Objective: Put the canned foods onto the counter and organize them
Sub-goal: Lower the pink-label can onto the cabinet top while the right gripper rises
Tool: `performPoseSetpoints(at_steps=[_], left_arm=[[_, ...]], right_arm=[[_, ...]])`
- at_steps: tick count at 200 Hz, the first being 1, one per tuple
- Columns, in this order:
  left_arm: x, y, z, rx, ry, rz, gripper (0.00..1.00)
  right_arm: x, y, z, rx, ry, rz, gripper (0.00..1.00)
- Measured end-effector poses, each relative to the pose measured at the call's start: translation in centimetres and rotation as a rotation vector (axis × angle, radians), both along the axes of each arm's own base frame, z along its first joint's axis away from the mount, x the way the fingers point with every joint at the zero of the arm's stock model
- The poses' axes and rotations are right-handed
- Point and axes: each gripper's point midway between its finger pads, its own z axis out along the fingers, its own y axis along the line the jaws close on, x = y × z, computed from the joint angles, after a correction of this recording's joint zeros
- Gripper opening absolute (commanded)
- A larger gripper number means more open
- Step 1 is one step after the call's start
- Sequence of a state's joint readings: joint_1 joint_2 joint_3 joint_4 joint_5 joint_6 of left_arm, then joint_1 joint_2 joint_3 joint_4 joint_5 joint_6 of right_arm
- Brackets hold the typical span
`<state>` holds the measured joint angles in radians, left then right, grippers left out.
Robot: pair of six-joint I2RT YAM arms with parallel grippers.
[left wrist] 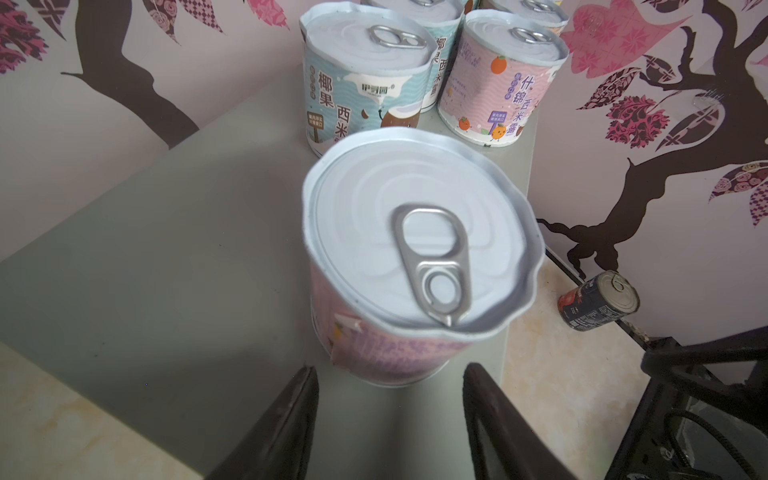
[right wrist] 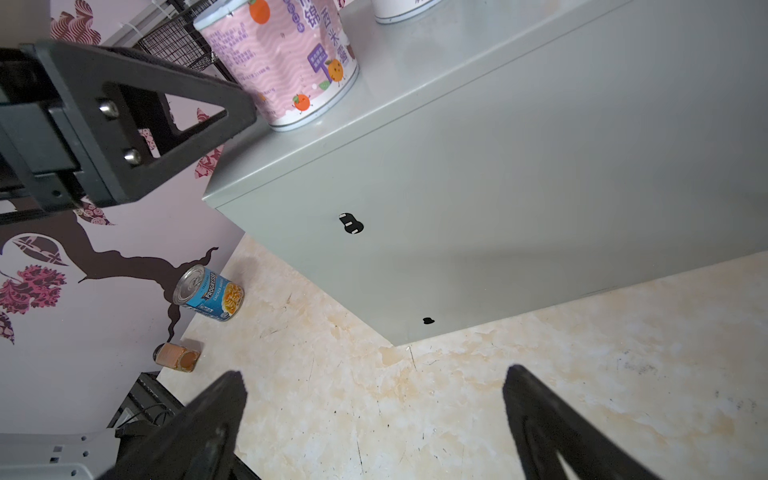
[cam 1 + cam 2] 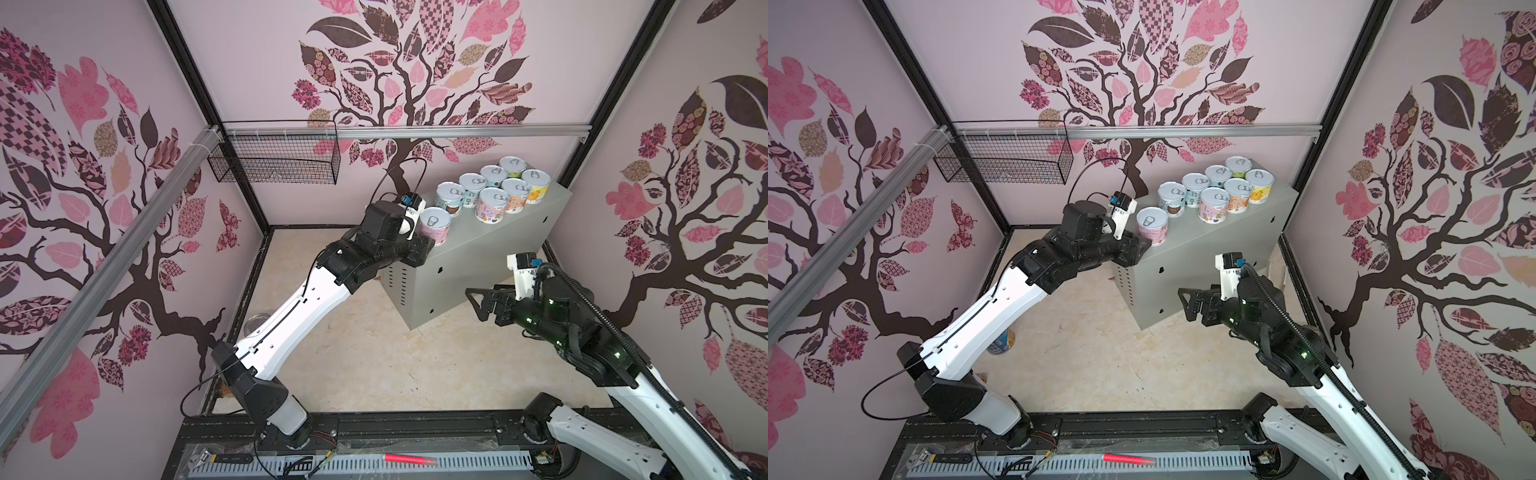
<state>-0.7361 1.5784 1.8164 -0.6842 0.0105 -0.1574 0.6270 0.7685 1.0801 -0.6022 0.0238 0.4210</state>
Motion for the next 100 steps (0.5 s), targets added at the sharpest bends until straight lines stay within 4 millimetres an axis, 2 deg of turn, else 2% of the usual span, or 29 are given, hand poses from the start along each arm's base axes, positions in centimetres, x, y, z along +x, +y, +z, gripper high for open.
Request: performPoseSetpoints(at_steps=[53, 100], left_arm=[[0.2, -0.8, 1.5, -0.006, -0.085, -0.056, 0.7], [0.8, -1.8, 1.2, -0.014, -0.102, -0.089, 0.69]], right_arm=[[0.1, -0.1, 0.0, -0.017, -0.012, 0.0, 1.0], [0.3, -0.4, 0.9, -0.027, -0.036, -0.017, 1.0]])
